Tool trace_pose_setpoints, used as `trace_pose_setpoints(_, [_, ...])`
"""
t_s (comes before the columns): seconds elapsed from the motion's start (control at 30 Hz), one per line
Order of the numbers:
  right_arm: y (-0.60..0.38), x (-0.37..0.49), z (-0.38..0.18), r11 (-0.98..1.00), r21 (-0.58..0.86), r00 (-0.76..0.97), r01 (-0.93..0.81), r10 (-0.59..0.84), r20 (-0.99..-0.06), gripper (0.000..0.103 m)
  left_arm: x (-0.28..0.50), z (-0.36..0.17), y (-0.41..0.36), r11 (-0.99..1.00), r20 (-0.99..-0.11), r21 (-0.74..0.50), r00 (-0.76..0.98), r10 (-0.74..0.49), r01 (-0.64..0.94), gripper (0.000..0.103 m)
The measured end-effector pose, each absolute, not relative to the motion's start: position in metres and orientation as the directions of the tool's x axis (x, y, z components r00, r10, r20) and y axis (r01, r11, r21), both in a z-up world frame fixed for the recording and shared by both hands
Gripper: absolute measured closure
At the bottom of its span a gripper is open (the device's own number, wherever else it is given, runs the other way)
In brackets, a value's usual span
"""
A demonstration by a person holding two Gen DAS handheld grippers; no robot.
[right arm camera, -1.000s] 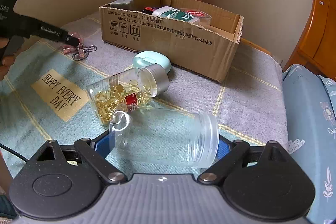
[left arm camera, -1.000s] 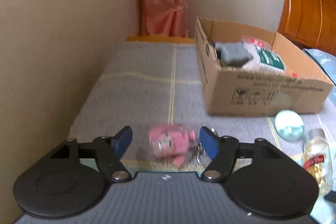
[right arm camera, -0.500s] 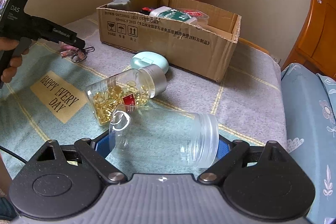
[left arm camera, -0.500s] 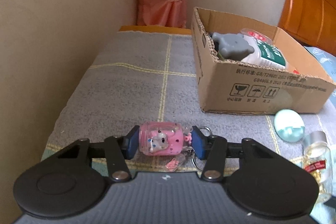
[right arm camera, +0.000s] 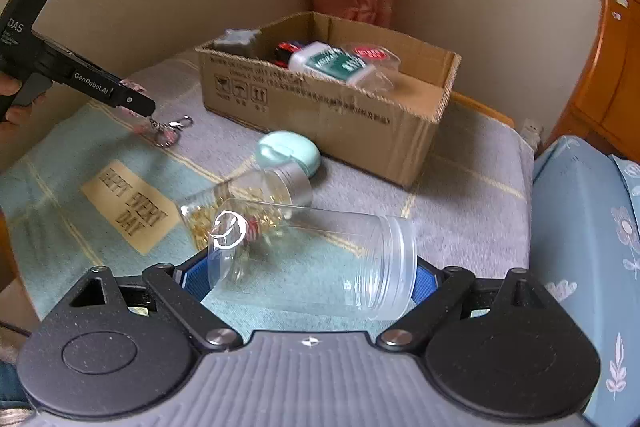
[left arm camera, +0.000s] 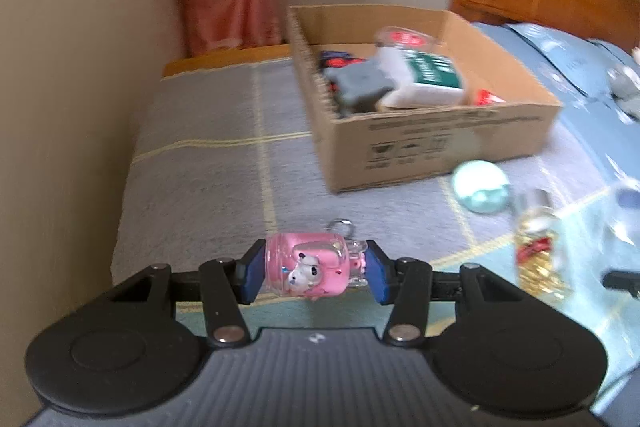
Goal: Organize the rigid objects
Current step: 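Carry keychain and clear jar into the box and open both grippers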
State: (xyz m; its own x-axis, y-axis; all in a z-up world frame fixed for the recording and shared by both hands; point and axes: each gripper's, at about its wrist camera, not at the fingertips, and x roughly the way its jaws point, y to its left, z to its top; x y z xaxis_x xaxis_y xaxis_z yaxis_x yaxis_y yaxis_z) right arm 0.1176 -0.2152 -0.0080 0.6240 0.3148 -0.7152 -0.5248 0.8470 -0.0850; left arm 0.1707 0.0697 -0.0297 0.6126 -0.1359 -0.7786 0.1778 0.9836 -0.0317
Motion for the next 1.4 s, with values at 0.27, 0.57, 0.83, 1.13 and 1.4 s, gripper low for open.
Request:
trace_pose_setpoints(0.27, [-0.215,0.129,0.017,0.822,-0.094,0.626,-0.562,0.348,-0.698,0.008,0.165,-0.001,0.051,0.955,-0.788,-0.02,0.583,-0.196,0.295,0.053])
trace_pose_setpoints(0.57, [-0.22,0.152,0.044,0.826,-0.08,0.647,-0.557,0.372,-0.665,0.008,0.163,0.04,0.037,0.929,-0.761,-0.054,0.587,-0.276,0.366,0.053])
trace_pose_setpoints(0.83, [-0.218,0.196,0.073,0.832,-0.085,0.675,-0.549,0.381,-0.632,0.008,0.192,0.09,0.012,0.904,-0.691,-0.051,0.638,-0.339,0.425,0.053])
trace_pose_setpoints(1.13, [-0.21,0.238,0.076,0.846,-0.097,0.687,-0.524,0.352,-0.636,0.008,0.247,0.075,-0.012,0.906,-0.69,-0.045,0.643,-0.332,0.42,0.053])
trace_pose_setpoints(1.4, [-0.197,0.269,0.068,0.826,-0.174,0.684,-0.536,0.304,-0.664,0.008,0.241,0.051,0.002,0.922,-0.679,-0.035,0.668,-0.305,0.385,0.012])
